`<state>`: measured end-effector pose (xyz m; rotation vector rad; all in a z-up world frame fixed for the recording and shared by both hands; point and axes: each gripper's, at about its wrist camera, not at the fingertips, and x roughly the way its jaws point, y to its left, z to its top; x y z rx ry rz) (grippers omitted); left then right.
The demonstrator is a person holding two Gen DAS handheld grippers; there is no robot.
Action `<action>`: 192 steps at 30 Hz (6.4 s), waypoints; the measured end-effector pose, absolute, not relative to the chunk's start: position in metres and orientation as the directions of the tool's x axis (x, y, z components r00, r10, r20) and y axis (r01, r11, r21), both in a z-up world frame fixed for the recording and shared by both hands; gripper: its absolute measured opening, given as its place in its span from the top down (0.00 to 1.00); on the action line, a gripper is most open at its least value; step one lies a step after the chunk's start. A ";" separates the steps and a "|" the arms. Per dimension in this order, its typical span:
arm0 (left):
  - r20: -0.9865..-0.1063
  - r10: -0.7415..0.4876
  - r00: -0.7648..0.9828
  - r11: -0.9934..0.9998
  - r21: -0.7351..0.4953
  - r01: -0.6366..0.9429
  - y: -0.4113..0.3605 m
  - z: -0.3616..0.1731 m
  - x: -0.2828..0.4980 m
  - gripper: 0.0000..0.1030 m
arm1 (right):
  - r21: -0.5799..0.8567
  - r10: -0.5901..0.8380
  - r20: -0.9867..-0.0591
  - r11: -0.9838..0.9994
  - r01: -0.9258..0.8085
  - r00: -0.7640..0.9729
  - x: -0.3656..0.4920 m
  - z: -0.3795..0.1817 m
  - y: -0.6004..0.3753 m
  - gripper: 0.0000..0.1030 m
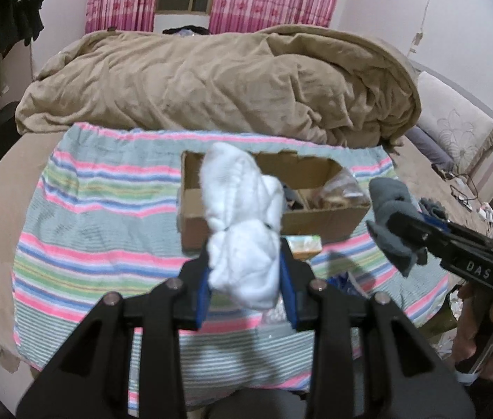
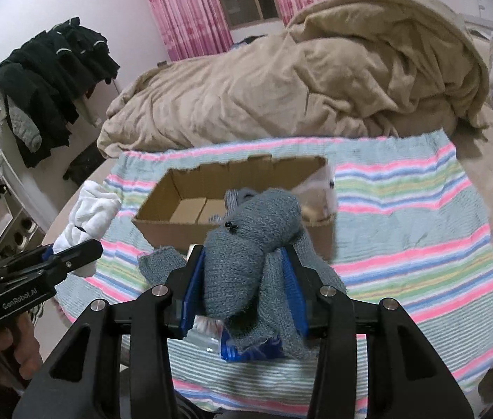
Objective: Organize objects
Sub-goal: 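Carry the socks and knit glove into the box and open both tools, then grasp the cotton swab bag with the left tool while the right tool grasps the blue tissue packet, then carry the swab bag and blue packet into the box and open both tools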
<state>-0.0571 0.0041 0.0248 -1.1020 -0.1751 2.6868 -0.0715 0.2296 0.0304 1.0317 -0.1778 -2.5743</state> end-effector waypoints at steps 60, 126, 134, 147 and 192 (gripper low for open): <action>-0.742 0.242 -0.625 -0.970 -0.164 -0.181 0.017 -0.026 -0.172 0.29 | 0.131 -0.331 -0.688 -0.932 0.338 -0.646 -0.190 -0.025 0.181 0.45; -0.844 0.264 -0.467 -0.961 -0.187 -0.205 0.069 -0.088 -0.100 0.49 | 0.245 -0.408 -0.776 -0.898 0.366 -0.481 -0.080 -0.081 0.222 0.50; -0.828 0.284 -0.483 -0.956 -0.210 -0.204 0.064 -0.078 -0.088 0.55 | 0.297 -0.453 -0.766 -0.879 0.373 -0.456 -0.078 -0.082 0.226 0.62; -0.750 0.295 -0.592 -0.955 -0.216 -0.201 0.040 -0.024 -0.054 0.56 | 0.249 -0.405 -0.716 -0.909 0.333 -0.569 -0.059 -0.034 0.239 0.64; -0.805 0.258 -0.534 -0.965 -0.194 -0.175 0.051 -0.056 -0.227 0.56 | 0.161 -0.271 -0.680 -0.962 0.222 -0.681 -0.220 -0.017 0.230 0.64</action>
